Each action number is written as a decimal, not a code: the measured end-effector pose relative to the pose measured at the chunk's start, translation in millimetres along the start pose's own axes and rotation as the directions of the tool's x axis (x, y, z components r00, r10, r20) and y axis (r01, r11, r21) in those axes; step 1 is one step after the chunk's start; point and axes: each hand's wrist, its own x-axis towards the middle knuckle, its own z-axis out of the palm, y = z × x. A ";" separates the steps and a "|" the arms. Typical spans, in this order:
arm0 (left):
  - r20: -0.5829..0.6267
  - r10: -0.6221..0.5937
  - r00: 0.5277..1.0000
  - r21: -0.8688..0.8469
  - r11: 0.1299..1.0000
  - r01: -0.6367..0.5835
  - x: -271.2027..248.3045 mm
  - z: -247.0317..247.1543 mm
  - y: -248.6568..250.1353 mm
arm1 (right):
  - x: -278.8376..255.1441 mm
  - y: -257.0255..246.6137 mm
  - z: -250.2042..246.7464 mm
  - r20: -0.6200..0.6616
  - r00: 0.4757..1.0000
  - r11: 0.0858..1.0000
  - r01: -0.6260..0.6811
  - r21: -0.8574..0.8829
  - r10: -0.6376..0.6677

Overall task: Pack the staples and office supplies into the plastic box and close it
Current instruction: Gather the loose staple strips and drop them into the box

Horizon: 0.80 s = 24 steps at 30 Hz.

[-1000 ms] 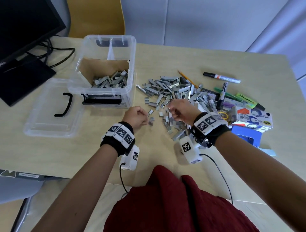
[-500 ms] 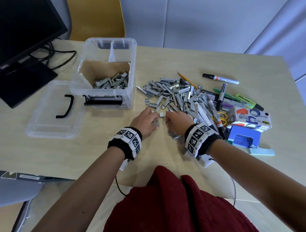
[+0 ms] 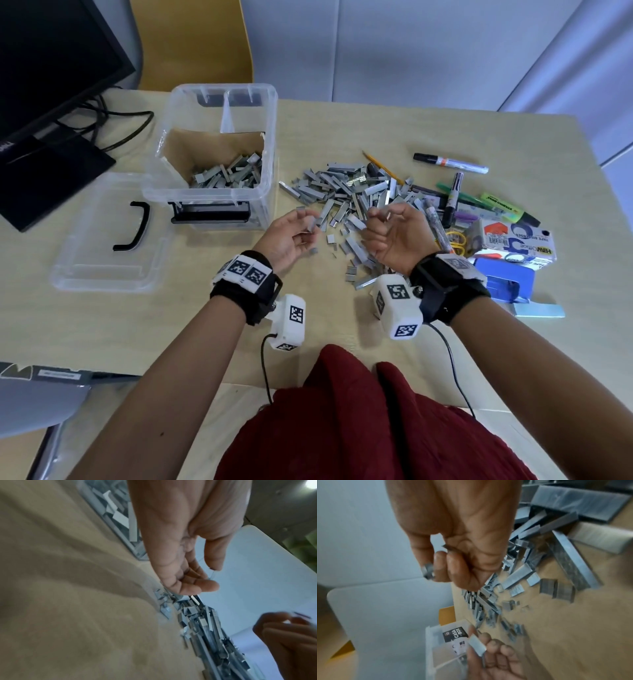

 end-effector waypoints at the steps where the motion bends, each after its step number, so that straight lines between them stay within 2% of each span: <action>1: -0.015 -0.016 1.000 -0.075 0.997 0.015 0.3 -0.3 1.2 | -1.1 0.4 1.5 -0.034 0.999 0.999 0.000 -0.047 -0.002; 3: -0.067 -0.030 0.997 -0.135 0.991 0.021 1.3 0.2 3.9 | 1.2 1.6 3.5 -0.145 0.989 0.974 -0.002 -0.228 -0.032; 4: -0.098 -0.021 0.995 -0.082 0.997 0.013 2.0 0.5 4.5 | 4.8 2.8 3.2 -0.203 0.977 0.935 -0.015 -0.354 -0.061; 5: -0.129 0.003 0.992 0.058 0.998 0.005 2.2 1.7 5.0 | 8.5 4.1 4.2 -0.247 0.964 0.865 -0.042 -0.501 -0.096; 6: -0.162 0.047 0.986 0.281 0.960 0.000 3.5 1.7 3.2 | 12.5 6.5 5.6 -0.268 0.952 0.744 -0.071 -0.664 -0.148; 7: -0.181 0.109 0.978 0.520 0.854 0.001 5.1 1.6 0.9 | 16.1 10.0 7.0 -0.252 0.945 0.563 -0.094 -0.821 -0.210; 9: -0.159 0.243 0.957 0.845 0.535 0.004 8.8 -0.9 -5.0 | 20.8 19.1 11.0 -0.136 0.952 0.111 -0.109 -0.988 -0.274; 10: -0.120 0.268 0.956 0.923 0.385 0.007 9.7 -2.3 -7.0 | 23.4 24.1 12.9 -0.089 0.963 -0.086 -0.114 -0.990 -0.253; 11: -0.087 0.264 0.961 0.965 0.262 0.015 9.5 -3.4 -7.7 | 27.1 29.0 13.3 -0.074 0.972 -0.235 -0.127 -0.964 -0.223; 12: -0.070 0.244 0.967 0.986 0.165 0.030 9.5 -4.5 -8.6 | 30.3 33.5 14.0 -0.072 0.976 -0.333 -0.138 -0.933 -0.203; 14: -0.075 0.201 0.977 0.997 0.039 0.069 10.5 -6.2 -9.8 | 34.1 40.3 16.7 -0.088 0.976 -0.443 -0.171 -0.880 -0.201; 16: -0.084 0.170 0.982 0.995 -0.045 0.093 11.9 -5.4 -11.4 | 34.9 43.8 21.2 -0.074 0.971 -0.511 -0.185 -0.839 -0.229; 20: -0.037 0.111 0.993 0.991 -0.121 0.051 14.7 -0.2 -16.9 | 32.8 48.2 30.4 -0.028 0.976 -0.618 -0.158 -0.770 -0.215; 22: -0.002 0.112 0.994 0.986 -0.167 0.021 15.5 3.0 -17.3 | 33.2 48.8 29.7 -0.016 0.978 -0.620 -0.144 -0.771 -0.207; 23: 0.015 0.110 0.994 0.980 -0.197 0.007 15.5 4.3 -17.3 | 34.6 47.5 28.3 -0.039 0.976 -0.579 -0.158 -0.800 -0.213; 24: 0.028 0.106 0.994 0.975 -0.221 -0.004 15.6 4.5 -17.2 | 36.6 44.5 25.4 -0.080 0.973 -0.489 -0.179 -0.854 -0.217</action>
